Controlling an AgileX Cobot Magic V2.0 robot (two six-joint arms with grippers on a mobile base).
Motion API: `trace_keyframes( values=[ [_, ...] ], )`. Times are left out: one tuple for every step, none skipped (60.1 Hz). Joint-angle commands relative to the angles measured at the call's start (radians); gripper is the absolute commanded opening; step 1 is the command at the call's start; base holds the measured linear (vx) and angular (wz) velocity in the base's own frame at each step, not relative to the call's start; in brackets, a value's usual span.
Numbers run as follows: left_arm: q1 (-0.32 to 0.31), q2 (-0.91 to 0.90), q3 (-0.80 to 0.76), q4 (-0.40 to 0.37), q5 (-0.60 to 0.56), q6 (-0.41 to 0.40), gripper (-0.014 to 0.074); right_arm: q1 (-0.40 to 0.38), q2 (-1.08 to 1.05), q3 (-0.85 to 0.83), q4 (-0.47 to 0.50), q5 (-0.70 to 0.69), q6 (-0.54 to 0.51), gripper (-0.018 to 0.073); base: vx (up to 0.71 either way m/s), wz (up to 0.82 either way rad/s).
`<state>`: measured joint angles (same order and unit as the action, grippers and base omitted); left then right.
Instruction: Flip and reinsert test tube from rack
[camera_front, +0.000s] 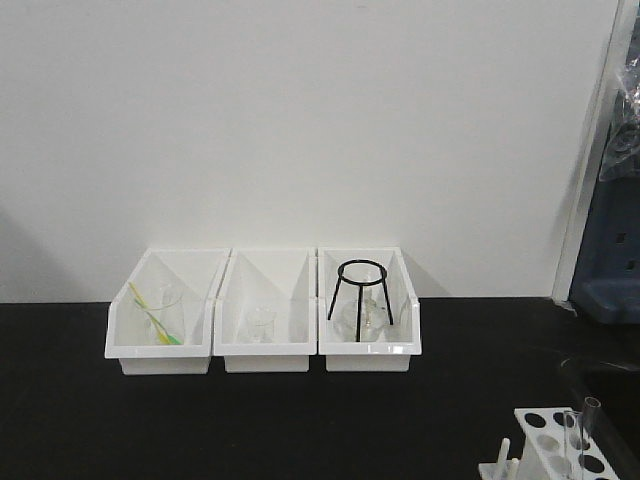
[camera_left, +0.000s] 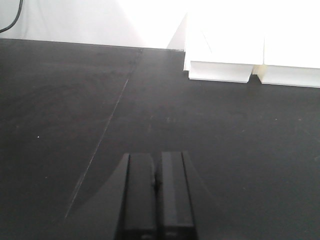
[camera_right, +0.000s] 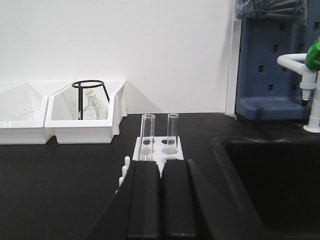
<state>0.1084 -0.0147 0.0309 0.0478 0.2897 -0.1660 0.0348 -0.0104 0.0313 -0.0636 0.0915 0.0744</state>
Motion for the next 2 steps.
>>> trace_keyframes(
  values=[
    [-0.004, -0.003, 0.002, -0.004, -0.088, 0.000, -0.0006, -0.002, -0.007, 0.000, -0.001, -0.079, -0.008, -0.0012, 0.00, 0.00],
    [-0.004, -0.003, 0.002, -0.004, -0.088, 0.000, -0.0006, -0.002, -0.007, 0.000, -0.001, -0.079, -0.008, -0.0012, 0.00, 0.00]
  ],
)
